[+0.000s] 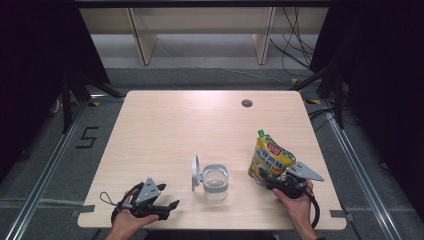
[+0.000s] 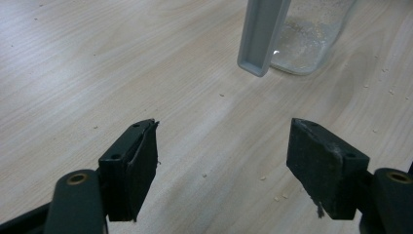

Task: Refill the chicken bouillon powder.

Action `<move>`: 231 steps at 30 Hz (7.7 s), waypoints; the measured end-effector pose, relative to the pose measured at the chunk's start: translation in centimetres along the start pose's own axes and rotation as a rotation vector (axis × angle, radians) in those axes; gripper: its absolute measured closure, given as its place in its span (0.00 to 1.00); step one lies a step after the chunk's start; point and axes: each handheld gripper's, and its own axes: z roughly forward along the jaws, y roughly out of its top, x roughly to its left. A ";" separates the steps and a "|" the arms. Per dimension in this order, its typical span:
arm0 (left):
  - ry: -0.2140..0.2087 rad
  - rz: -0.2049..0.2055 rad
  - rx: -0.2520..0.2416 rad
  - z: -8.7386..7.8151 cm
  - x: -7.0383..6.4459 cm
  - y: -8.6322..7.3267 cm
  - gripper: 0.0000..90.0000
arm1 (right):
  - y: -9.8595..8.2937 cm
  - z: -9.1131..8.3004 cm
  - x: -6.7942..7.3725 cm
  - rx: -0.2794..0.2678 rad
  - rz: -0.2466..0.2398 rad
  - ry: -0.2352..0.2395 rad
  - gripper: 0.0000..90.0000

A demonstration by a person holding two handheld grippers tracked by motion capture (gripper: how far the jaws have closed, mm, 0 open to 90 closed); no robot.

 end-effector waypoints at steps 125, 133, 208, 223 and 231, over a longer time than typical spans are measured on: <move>0.012 0.020 0.015 -0.1 -0.1 -0.1 0.30 | 4.7 -3.3 12.2 0.251 -1.540 -0.198 0.59; 0.008 0.062 0.024 -0.3 0.1 0.0 0.30 | 5.5 -3.5 12.2 0.285 -1.646 -0.203 0.59; 0.007 0.065 0.023 -0.2 0.1 0.0 0.30 | 9.5 -2.6 13.6 0.409 -2.141 -0.165 0.64; 0.005 0.061 0.021 -0.3 0.1 0.0 0.28 | 9.9 -2.4 13.7 0.414 -2.175 -0.150 0.64; 0.012 0.057 0.018 -0.2 0.1 0.1 0.25 | 9.9 -2.4 13.8 0.412 -2.160 -0.146 0.64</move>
